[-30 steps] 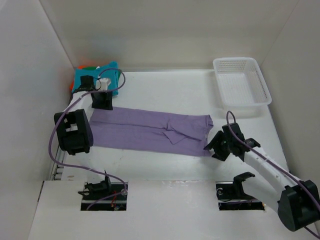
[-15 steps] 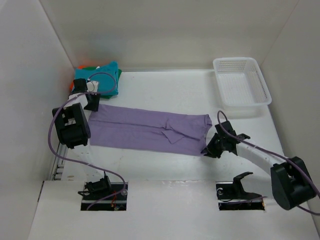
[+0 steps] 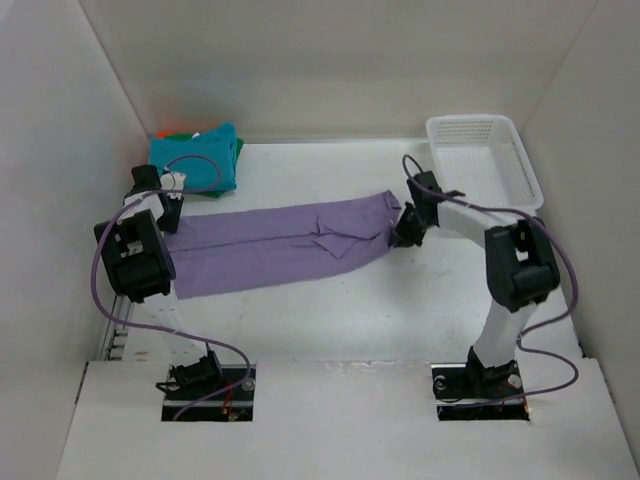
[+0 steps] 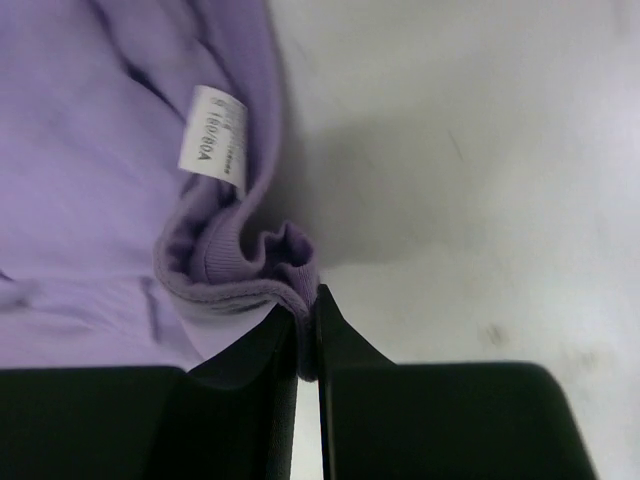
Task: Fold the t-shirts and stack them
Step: Rotate the tshirt 70 degrees
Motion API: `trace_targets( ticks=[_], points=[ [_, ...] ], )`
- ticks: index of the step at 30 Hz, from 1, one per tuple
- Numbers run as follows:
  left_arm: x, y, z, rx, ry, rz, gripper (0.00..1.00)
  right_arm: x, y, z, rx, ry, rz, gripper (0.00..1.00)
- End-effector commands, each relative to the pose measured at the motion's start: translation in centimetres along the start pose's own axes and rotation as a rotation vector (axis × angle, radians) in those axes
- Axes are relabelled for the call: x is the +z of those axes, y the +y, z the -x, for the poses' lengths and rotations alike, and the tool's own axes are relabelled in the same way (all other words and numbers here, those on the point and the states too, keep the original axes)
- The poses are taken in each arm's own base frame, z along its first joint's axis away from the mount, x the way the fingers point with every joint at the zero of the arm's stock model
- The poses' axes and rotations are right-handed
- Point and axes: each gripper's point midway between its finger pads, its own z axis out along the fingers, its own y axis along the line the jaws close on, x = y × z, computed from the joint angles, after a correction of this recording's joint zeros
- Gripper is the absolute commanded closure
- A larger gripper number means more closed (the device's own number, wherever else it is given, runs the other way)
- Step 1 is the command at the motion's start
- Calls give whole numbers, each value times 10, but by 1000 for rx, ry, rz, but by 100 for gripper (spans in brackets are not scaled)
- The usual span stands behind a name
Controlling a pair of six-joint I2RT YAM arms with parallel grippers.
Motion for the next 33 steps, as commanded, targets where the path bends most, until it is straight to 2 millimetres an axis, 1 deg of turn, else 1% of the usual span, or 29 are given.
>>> trace_targets(
  ticks=[1,2,4,5,6,7,9,10,12,14,15,18,21,22,23,25,26,28,30,31,33],
  points=[
    [-33,-8,-42,25,135,-43,68,4,30,69,-107,-97,-3,92],
    [-38,-10,-46,32,150,-47,65,7,39,88,-121,-113,-7,92],
    [-49,-14,-53,38,171,-58,61,13,56,127,-146,-153,-19,91],
    [-56,-17,-56,36,179,-72,58,16,62,141,-153,-168,-28,89],
    [-64,-21,-60,31,187,-88,55,17,70,158,-165,-190,-39,85],
    [-70,-25,-62,27,191,-104,52,16,80,176,-181,-223,-45,78],
    [-79,-30,-63,21,188,-126,50,8,93,193,-204,-263,-44,71],
    [-81,-31,-63,17,184,-130,49,3,97,197,-211,-278,-42,66],
    [-84,-27,-55,12,160,-116,48,-9,97,197,-220,-297,-38,56],
    [-82,-22,-45,4,131,-102,47,-20,91,190,-231,-306,-37,53],
    [-80,-19,-39,1,116,-94,47,-27,88,185,-240,-312,-33,51],
    [-69,-13,-20,8,67,-65,46,-41,85,159,-265,-305,-22,48],
    [-56,-4,-7,24,31,-29,45,-52,89,123,-277,-283,5,47],
    [-50,-4,-4,28,19,-34,44,-56,96,103,-283,-272,26,47],
    [-47,-6,-3,34,12,-45,44,-56,99,89,-288,-260,39,47],
    [-39,-19,-5,52,9,-106,44,-54,109,50,-315,-215,69,46],
    [-36,-29,-8,63,12,-150,44,-51,113,30,-324,-190,79,45],
    [-29,-45,-23,82,50,-200,45,-46,118,-3,-334,-149,98,45],
    [-23,-49,-41,89,110,-202,47,-42,119,-30,-342,-125,110,45],
    [-22,-47,-46,91,133,-188,48,-41,120,-40,-344,-118,118,45],
    [-22,-45,-44,82,131,-176,48,-39,119,-58,-335,-101,133,45]
  ],
)
